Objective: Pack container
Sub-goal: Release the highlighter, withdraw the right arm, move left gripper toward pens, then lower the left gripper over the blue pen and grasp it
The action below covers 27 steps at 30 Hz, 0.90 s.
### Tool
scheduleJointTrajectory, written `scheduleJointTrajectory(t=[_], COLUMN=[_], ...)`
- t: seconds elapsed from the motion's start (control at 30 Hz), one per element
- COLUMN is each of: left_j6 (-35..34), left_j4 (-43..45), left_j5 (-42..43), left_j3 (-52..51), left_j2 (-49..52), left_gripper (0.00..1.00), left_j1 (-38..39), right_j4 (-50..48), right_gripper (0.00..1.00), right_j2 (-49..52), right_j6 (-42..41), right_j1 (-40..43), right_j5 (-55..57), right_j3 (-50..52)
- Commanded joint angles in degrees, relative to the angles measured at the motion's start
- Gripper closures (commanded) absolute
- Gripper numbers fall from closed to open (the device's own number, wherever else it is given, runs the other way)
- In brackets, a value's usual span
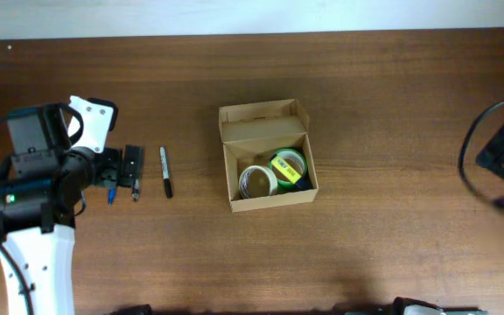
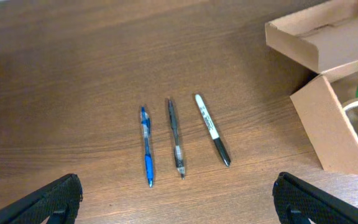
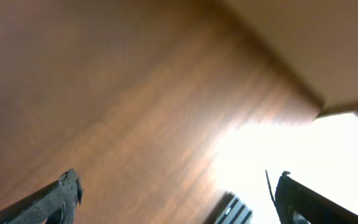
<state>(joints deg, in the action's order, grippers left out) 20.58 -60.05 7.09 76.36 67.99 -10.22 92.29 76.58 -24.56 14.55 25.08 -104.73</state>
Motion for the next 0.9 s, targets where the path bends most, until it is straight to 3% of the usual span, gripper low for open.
scheduleJointTrajectory(t=[0.0,0.17,0.4,0.6,0.7,0.77,0.87], left_j6=[-0.3,0.8,7.2,11.0,11.0,10.7,9.4], left_j4=[0.3,1.0,5.1,8.3,8.4,8.1,7.4], left_j5=[0.4,-0.9,-7.0,-8.3,-6.4,-6.5,-6.4], left_j3=[-0.3,-0.3,-0.4,-0.4,-0.4,-0.4,-0.4], left_j2=[-0.9,-0.5,3.7,7.8,8.1,8.1,8.6], left_gripper=[0.00,0.00,0.00,0.23,0.22,0.15,0.13], left_j1=[-0.3,-0.3,-0.5,-0.4,-0.4,-0.5,-0.6], right_j4=[-3.8,-8.8,-11.1,-11.2,-11.1,-11.1,-11.1], right_gripper=[0.01,0.01,0.01,0.01,0.01,0.01,0.01], right_j2=[2.6,4.9,4.9,4.9,4.9,4.9,4.9], right_j6=[8.1,13.8,17.3,17.8,18.0,18.0,18.0], right_j1=[7.8,13.6,13.9,13.9,13.9,13.9,13.9], right_j5=[-14.8,-23.9,-28.2,-28.1,-28.1,-28.1,-28.1], right_j3=[5.4,11.0,12.0,12.0,12.0,12.0,12.0])
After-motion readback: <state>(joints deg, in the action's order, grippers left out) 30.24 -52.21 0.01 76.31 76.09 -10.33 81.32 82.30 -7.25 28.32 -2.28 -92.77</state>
